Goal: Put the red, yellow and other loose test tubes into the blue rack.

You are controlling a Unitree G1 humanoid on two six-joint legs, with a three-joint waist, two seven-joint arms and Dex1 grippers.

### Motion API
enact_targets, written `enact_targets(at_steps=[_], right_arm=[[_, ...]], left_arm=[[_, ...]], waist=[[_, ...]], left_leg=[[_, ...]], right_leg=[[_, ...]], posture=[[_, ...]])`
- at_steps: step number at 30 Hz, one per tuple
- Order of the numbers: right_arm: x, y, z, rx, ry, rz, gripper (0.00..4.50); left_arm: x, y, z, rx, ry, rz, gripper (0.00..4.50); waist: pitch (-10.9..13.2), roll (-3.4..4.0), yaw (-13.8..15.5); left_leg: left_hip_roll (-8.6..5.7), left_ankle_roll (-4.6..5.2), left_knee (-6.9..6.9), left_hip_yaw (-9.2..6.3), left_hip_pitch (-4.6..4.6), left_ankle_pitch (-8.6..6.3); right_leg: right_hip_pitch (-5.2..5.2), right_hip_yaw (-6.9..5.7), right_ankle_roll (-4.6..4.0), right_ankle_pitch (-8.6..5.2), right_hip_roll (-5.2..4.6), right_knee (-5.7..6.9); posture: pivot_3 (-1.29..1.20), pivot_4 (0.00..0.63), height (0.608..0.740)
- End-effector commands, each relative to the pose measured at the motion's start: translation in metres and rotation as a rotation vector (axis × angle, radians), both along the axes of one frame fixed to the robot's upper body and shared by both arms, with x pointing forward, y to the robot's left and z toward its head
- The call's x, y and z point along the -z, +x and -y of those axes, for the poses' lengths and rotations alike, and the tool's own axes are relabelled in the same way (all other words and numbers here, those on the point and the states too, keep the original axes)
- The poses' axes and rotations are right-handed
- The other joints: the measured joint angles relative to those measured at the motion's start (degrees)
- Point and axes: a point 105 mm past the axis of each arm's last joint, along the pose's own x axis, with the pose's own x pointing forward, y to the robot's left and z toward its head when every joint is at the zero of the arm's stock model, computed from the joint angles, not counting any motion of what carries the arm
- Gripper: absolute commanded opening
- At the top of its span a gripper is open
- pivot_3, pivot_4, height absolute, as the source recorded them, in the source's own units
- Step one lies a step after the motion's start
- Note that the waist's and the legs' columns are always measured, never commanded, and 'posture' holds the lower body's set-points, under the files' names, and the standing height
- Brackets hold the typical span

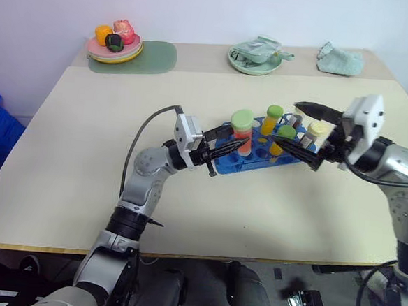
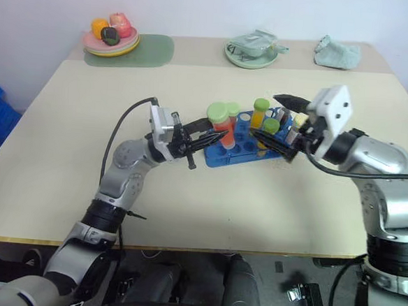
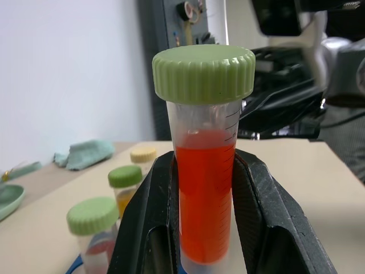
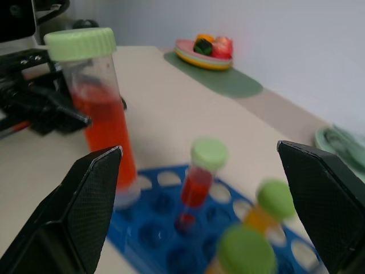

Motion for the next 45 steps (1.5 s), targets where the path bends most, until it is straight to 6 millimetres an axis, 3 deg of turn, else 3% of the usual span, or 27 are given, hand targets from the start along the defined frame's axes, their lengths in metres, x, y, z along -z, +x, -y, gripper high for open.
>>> enact_targets(at_steps=[1, 9, 22, 37, 45], right_arm=[[-0.009, -0.013, 0.009, -0.040, 0.005, 0.001, 4.50], [0.015, -0.053, 0.013, -0.170, -0.007, -0.259, 4.50], [0.017, -0.052, 0.004, -0.146, 0.029, -0.231, 4.50], [0.022, -0.071, 0.011, -0.088, 0.030, -0.276, 4.50], [0.023, -0.074, 0.010, -0.081, 0.033, -0.289, 4.50]], left_arm=[[-0.012, 0.000, -0.002, -0.001, -0.004, 0.059, 0.71], [-0.002, 0.015, 0.007, -0.046, 0.006, 0.060, 0.71], [0.009, 0.021, 0.034, -0.032, 0.056, 0.086, 0.71], [0.021, 0.004, 0.040, -0.016, 0.066, 0.066, 0.71], [0.017, 0.013, 0.036, -0.076, 0.074, 0.102, 0.71]], waist=[[0.00, 0.00, 0.00], [0.01, -0.02, 0.16], [0.02, -0.04, 0.19], [0.02, -0.04, 0.23], [0.02, -0.04, 0.24]], left_leg=[[0.00, 0.00, 0.00, 0.00, 0.00, 0.00], [0.01, 0.02, 0.01, -0.01, 0.02, -0.01], [0.01, 0.03, 0.02, 0.00, 0.02, -0.02], [0.02, 0.04, 0.02, -0.01, 0.03, -0.02], [0.02, 0.04, 0.02, 0.00, 0.05, -0.02]], right_leg=[[0.00, 0.00, 0.00, 0.00, 0.00, 0.00], [0.04, 0.00, 0.00, 0.00, -0.02, -0.09], [0.03, 0.00, 0.01, 0.00, -0.02, -0.11], [0.04, 0.01, 0.02, 0.01, -0.02, -0.10], [0.05, 0.01, 0.02, 0.01, -0.02, -0.11]], posture=[[0.00, 0.150, 0.740], [0.00, 0.150, 0.740], [0.00, 0.150, 0.740], [0.00, 0.150, 0.740], [0.00, 0.150, 0.740]])
